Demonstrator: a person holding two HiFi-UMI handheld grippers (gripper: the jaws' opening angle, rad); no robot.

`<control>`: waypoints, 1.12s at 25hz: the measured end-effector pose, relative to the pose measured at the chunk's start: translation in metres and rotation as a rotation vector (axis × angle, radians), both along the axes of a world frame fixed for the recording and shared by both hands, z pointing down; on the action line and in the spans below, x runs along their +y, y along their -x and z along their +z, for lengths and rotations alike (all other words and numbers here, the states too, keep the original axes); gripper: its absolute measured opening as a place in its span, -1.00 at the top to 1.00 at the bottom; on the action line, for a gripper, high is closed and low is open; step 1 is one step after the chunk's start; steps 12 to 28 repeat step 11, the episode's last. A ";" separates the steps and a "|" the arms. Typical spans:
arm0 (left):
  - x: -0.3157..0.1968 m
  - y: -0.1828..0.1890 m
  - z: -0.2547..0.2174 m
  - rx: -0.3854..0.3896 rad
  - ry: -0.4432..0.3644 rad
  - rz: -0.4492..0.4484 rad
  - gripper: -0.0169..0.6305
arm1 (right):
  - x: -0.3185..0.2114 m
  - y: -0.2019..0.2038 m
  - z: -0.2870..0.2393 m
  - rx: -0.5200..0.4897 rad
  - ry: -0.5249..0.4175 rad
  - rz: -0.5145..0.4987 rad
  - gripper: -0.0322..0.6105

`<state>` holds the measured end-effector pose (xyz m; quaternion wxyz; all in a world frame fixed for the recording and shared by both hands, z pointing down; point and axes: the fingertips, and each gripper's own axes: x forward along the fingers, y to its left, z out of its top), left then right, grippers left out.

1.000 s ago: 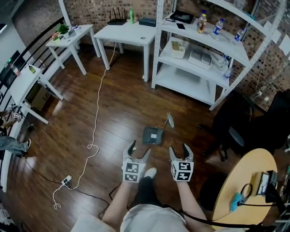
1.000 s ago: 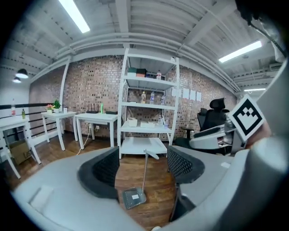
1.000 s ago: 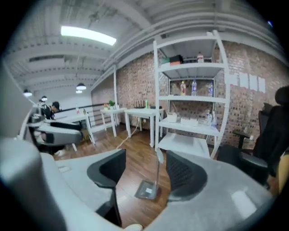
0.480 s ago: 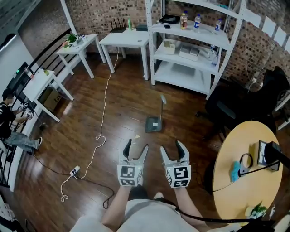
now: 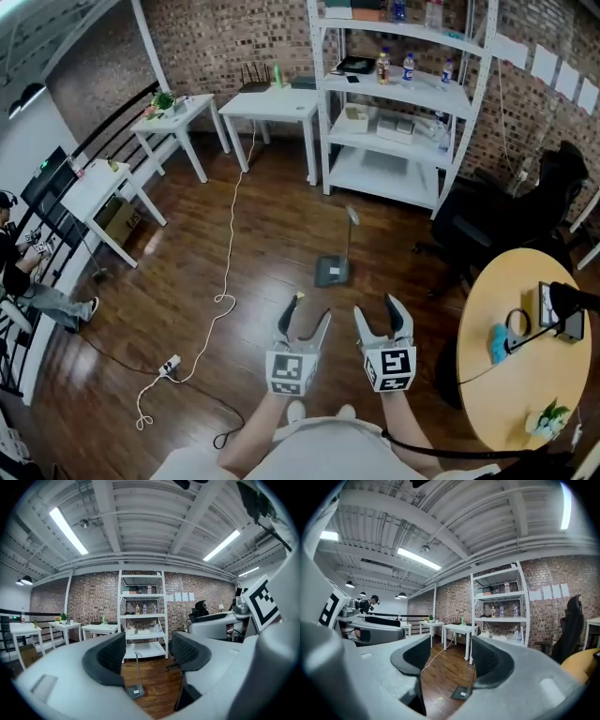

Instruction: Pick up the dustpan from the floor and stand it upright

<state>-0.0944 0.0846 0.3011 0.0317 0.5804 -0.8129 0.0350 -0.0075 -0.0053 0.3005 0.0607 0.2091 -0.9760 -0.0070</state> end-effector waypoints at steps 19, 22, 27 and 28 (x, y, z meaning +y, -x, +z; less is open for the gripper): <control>0.096 0.025 -0.036 -0.090 -0.103 -0.098 0.12 | 0.071 0.029 -0.002 0.010 -0.003 -0.014 0.17; 0.096 0.025 -0.036 -0.090 -0.103 -0.098 0.12 | 0.071 0.029 -0.002 0.010 -0.003 -0.014 0.17; 0.096 0.025 -0.036 -0.090 -0.103 -0.098 0.12 | 0.071 0.029 -0.002 0.010 -0.003 -0.014 0.17; 0.096 0.025 -0.036 -0.090 -0.103 -0.098 0.12 | 0.071 0.029 -0.002 0.010 -0.003 -0.014 0.17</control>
